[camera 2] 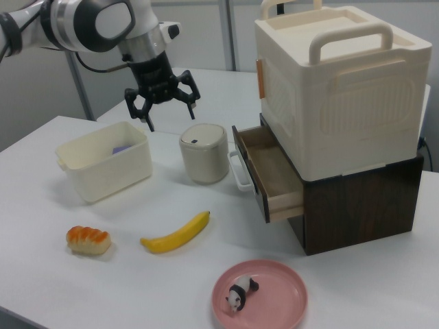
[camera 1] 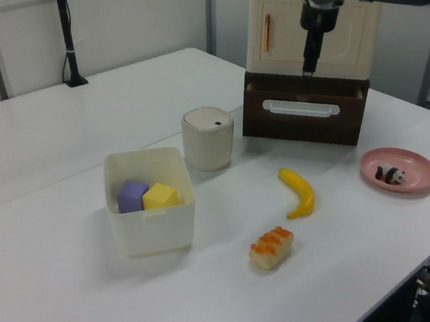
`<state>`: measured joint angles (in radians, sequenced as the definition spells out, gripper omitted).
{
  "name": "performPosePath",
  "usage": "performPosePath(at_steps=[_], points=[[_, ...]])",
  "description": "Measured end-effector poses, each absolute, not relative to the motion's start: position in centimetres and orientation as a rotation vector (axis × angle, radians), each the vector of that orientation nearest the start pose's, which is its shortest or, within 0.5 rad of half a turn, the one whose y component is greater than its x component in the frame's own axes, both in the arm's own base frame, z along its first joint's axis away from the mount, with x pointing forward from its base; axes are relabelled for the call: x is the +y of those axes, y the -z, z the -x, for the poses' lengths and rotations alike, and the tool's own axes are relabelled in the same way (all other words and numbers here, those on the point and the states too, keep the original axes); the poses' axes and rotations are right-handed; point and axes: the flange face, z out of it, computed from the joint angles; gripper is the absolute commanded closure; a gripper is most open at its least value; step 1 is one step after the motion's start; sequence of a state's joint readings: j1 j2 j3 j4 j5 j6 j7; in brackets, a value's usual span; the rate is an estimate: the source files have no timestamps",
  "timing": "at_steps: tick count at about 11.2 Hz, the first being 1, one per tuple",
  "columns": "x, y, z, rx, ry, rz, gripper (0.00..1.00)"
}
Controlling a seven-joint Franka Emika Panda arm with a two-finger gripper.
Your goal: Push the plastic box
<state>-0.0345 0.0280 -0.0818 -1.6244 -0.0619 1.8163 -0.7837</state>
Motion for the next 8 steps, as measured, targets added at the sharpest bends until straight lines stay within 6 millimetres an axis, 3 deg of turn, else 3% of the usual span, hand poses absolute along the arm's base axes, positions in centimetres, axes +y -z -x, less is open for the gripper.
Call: performPosePath(at_steps=[4,8], points=[[-2.5,-60.7,-57.4,-0.510,0.114,3.175,0.00],[0.3,-60.7,-57.2,-0.132,0.095,3.191,0.00]])
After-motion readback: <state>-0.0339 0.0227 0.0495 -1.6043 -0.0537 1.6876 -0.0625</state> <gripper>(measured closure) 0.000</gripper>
